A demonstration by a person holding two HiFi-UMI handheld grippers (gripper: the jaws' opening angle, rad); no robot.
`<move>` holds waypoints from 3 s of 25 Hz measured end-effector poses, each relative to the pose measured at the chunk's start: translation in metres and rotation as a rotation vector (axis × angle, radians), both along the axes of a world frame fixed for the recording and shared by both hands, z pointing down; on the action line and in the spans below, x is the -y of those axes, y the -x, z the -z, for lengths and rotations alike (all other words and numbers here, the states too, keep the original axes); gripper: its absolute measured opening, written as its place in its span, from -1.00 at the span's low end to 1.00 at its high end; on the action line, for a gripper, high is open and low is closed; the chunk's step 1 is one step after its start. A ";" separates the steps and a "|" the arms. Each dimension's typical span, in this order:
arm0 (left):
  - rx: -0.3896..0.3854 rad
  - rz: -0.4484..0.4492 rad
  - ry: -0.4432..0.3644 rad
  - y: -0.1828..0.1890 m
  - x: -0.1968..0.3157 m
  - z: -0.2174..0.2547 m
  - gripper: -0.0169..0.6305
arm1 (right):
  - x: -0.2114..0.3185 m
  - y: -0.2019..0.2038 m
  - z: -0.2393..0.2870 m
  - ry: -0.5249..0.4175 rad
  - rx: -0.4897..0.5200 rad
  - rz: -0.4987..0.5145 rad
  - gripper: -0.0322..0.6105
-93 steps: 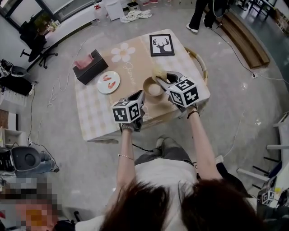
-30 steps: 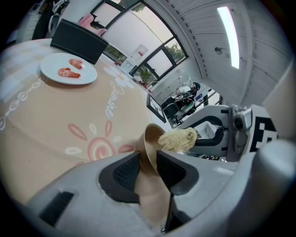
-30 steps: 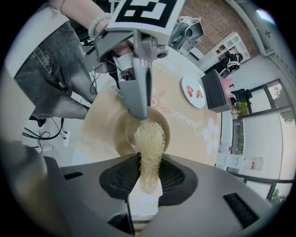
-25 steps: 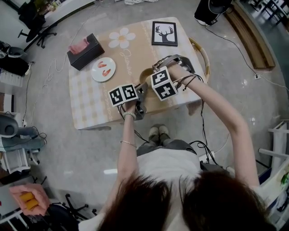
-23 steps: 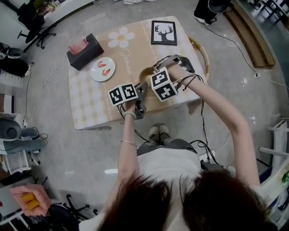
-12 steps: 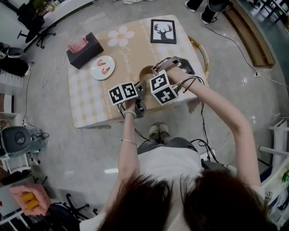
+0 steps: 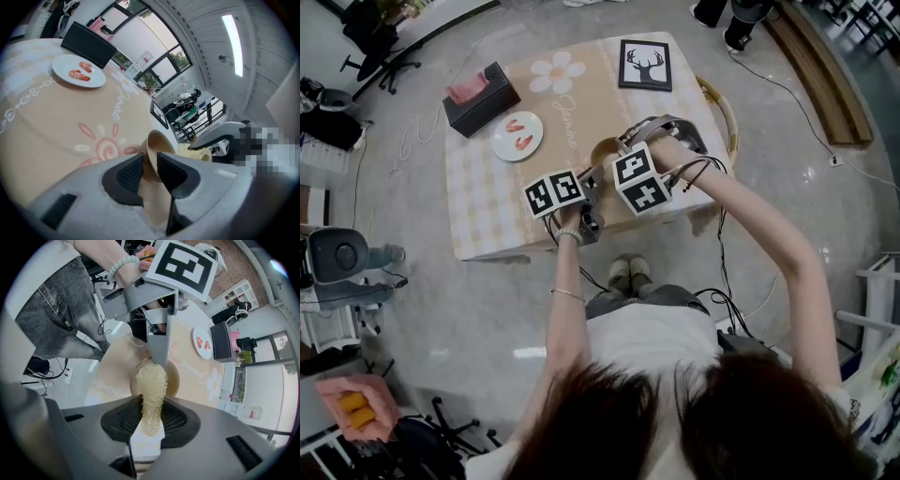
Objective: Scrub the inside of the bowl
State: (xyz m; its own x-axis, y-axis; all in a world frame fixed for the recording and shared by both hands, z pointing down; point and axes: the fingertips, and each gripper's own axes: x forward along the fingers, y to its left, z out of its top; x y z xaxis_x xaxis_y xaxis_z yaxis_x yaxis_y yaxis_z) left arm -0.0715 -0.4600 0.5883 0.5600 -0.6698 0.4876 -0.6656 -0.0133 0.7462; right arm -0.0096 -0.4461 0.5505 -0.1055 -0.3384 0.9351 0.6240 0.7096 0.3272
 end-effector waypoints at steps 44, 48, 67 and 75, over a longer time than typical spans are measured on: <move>-0.033 0.036 -0.029 0.004 -0.005 0.007 -0.66 | -0.006 -0.032 -0.004 -0.039 -0.090 -0.002 -0.59; -0.034 0.036 -0.037 0.005 -0.008 0.009 -0.66 | -0.015 -0.018 -0.005 -0.023 -0.067 0.004 -0.59; -0.040 0.062 -0.039 0.011 -0.008 0.009 -0.66 | 0.004 0.008 -0.011 0.074 0.140 -0.183 -0.59; -0.027 0.041 -0.142 0.010 -0.008 0.027 -0.66 | 0.024 0.014 0.019 0.249 0.540 -0.513 -0.59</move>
State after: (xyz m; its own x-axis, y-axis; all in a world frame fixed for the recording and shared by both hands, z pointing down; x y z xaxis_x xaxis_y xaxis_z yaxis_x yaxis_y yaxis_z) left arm -0.0820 -0.4522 0.5609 0.5420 -0.7536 0.3719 -0.6478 -0.0927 0.7562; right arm -0.0240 -0.4697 0.5312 -0.4542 -0.2552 0.8536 -0.0013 0.9583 0.2858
